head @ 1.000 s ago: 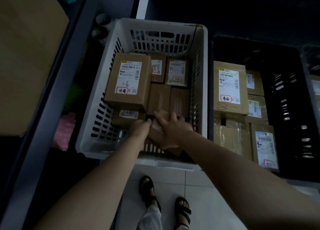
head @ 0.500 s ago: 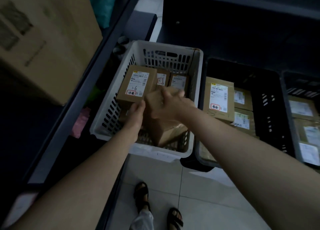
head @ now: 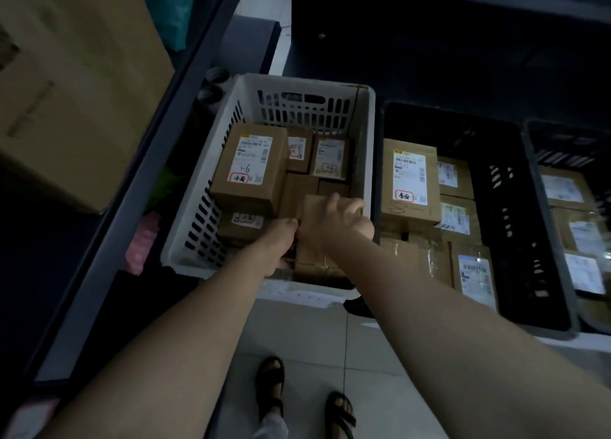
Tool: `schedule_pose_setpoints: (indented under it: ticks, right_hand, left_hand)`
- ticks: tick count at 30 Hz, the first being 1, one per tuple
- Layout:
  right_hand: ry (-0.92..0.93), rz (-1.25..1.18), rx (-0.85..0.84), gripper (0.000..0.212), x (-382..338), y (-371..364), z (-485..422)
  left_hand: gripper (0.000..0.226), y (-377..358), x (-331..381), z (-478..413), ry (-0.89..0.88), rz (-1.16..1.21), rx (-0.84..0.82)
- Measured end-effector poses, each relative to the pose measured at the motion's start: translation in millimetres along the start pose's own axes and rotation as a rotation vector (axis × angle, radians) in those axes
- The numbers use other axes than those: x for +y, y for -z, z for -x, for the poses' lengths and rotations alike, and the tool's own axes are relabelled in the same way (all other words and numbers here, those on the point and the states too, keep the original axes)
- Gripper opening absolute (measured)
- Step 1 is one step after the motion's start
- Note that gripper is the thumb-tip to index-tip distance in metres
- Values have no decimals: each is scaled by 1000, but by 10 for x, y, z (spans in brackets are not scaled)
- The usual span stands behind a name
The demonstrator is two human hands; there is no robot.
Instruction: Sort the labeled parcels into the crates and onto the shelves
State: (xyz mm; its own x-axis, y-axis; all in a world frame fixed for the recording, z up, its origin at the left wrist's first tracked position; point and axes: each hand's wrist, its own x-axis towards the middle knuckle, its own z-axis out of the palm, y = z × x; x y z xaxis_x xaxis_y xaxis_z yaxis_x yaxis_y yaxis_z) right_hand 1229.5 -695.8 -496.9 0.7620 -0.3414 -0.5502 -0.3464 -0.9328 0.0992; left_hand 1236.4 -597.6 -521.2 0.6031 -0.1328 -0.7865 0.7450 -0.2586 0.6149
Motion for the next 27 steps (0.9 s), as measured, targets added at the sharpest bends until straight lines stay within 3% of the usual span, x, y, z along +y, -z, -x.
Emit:
schedule_pose_setpoints:
  ticks: [3, 6, 11, 15, 20, 27]
  right_hand:
    - [147, 267, 9, 70, -33, -109, -176]
    - [238, 355, -174, 79, 88, -310, -355]
    - [284, 416, 48, 62, 105, -321, -444]
    - [352, 264, -58, 81, 23, -354, -569]
    - [381, 192, -124, 69, -38, -262, -729]
    - [398, 58, -160, 56, -196, -129, -862]
  left_hand:
    - [23, 21, -66, -193, 37, -68, -84]
    - [32, 50, -93, -353, 46, -82, -129]
    - [28, 109, -39, -550, -50, -136, -113]
    - [21, 150, -132, -681, -55, -228, -82]
    - [28, 337, -186, -813, -66, -393, -20]
    - [29, 472, -118, -853, -84, -388, -65]
